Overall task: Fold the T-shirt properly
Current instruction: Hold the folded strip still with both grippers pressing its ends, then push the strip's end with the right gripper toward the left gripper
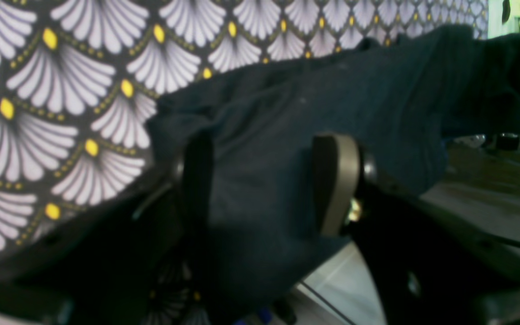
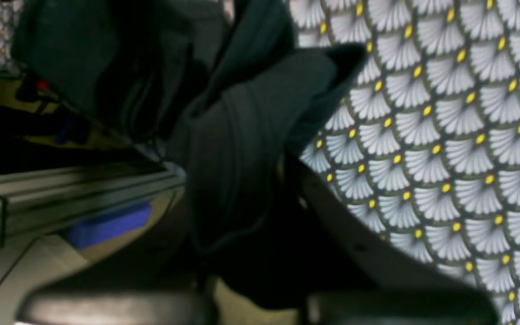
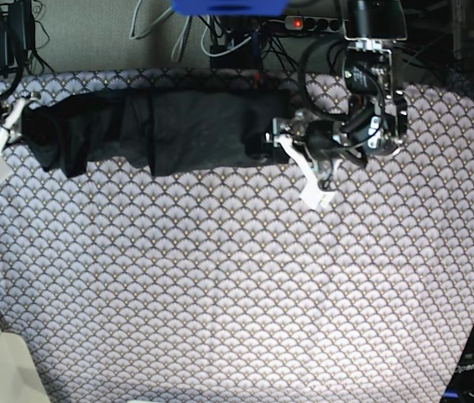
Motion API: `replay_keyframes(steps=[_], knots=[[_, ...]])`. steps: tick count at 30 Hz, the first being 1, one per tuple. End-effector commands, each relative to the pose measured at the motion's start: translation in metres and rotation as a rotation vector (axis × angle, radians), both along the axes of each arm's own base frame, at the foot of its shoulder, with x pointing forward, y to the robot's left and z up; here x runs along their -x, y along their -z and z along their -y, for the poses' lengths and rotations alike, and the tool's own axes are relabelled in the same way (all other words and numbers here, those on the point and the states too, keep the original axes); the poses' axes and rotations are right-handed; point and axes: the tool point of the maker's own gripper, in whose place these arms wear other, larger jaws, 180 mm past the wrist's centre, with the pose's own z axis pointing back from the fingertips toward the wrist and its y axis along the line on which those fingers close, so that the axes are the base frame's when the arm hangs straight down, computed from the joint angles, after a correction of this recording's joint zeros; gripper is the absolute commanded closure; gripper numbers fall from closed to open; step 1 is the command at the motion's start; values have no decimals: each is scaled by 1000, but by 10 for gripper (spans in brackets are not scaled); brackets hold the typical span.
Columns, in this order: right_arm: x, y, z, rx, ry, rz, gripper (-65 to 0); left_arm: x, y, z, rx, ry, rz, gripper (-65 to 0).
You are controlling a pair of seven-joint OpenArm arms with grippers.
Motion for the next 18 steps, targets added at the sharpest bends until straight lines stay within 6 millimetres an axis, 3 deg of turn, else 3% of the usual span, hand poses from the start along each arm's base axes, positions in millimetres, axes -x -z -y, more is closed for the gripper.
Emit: replay_keyframes(steps=[1,6,11,18], knots=[[-4,-9,-5,-29,-7,33,0,-8,-10,1,12,-1,36,-338],[-4,-7,-16,-56,-10,39,0,-11,-22,8,92,-6,48,-338],[-9,-30,-43,-51,-68,136,0,-17,-40,5,185,-11,74,-338],[-12,-36,-67,-87,-106,171,0,-20,-41,-2,188,-18,69,-338]])
